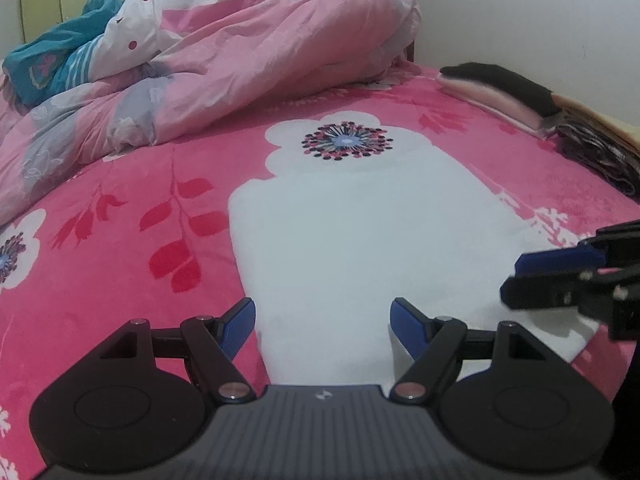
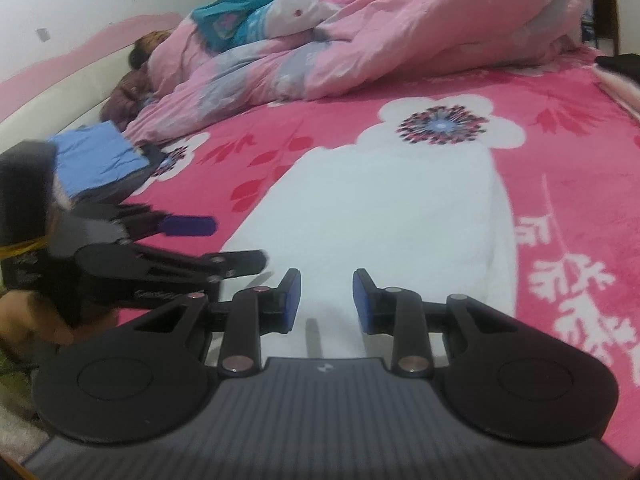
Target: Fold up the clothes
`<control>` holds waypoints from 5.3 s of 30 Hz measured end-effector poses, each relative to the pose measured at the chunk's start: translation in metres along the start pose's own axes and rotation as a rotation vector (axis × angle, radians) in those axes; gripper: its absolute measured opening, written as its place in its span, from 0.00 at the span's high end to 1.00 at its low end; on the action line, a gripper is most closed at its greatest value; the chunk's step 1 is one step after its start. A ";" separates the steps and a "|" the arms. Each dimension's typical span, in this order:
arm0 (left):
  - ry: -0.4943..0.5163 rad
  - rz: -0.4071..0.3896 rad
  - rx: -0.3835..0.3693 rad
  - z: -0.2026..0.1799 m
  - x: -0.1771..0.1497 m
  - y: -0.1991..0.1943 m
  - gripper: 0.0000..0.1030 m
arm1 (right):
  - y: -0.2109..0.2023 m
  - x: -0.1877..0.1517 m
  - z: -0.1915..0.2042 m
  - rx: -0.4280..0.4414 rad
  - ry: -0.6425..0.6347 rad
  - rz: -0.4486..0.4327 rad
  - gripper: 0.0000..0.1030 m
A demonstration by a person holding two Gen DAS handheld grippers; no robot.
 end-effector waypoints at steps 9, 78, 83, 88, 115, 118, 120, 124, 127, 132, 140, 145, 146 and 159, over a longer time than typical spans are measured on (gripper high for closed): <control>0.001 0.009 -0.008 -0.005 -0.006 0.005 0.26 | -0.005 -0.004 -0.007 -0.028 0.021 -0.015 0.73; -0.097 0.216 0.068 0.035 0.008 0.039 0.10 | 0.034 0.053 -0.140 0.046 0.618 0.028 0.32; -0.096 0.218 0.073 0.035 0.008 0.039 0.09 | 0.034 0.053 -0.140 0.049 0.615 0.030 0.31; -0.095 0.221 0.082 0.034 0.008 0.039 0.09 | 0.034 0.053 -0.140 0.048 0.613 0.035 0.30; -0.309 0.038 -0.148 0.058 -0.001 0.040 0.09 | 0.038 0.059 -0.144 0.008 0.596 0.030 0.28; -0.326 0.027 -0.170 0.060 -0.005 0.040 0.09 | 0.038 0.061 -0.146 -0.005 0.591 0.023 0.27; -0.339 0.024 -0.178 0.062 -0.006 0.041 0.09 | 0.038 0.063 -0.148 -0.014 0.588 0.018 0.27; -0.359 0.019 -0.199 0.064 -0.006 0.045 0.09 | 0.037 0.066 -0.152 -0.033 0.581 0.008 0.27; -0.370 0.017 -0.222 0.063 -0.006 0.049 0.09 | 0.037 0.068 -0.154 -0.042 0.576 0.004 0.26; -0.387 0.017 -0.262 0.062 -0.006 0.057 0.09 | 0.041 0.071 -0.153 -0.027 0.580 0.012 0.24; -0.406 0.019 -0.306 0.064 -0.004 0.074 0.09 | 0.050 0.077 -0.150 -0.005 0.577 0.031 0.23; -0.410 0.015 -0.330 0.066 0.000 0.080 0.09 | 0.059 0.083 -0.147 0.008 0.576 0.047 0.23; -0.407 0.014 -0.332 0.066 0.001 0.081 0.09 | 0.061 0.084 -0.146 0.012 0.575 0.051 0.23; -0.395 0.012 -0.352 0.072 0.013 0.098 0.09 | 0.082 0.095 -0.144 0.058 0.590 0.083 0.23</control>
Point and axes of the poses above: each gripper's, at about its wrist camera, not at the fingertips, and y roughly the way its jaws point, z to its left, x to its top, the point moved 7 cm from there along y, roughly the way its jaws point, and after that the axes turned 15 degrees about y, right-handed, at the moved point
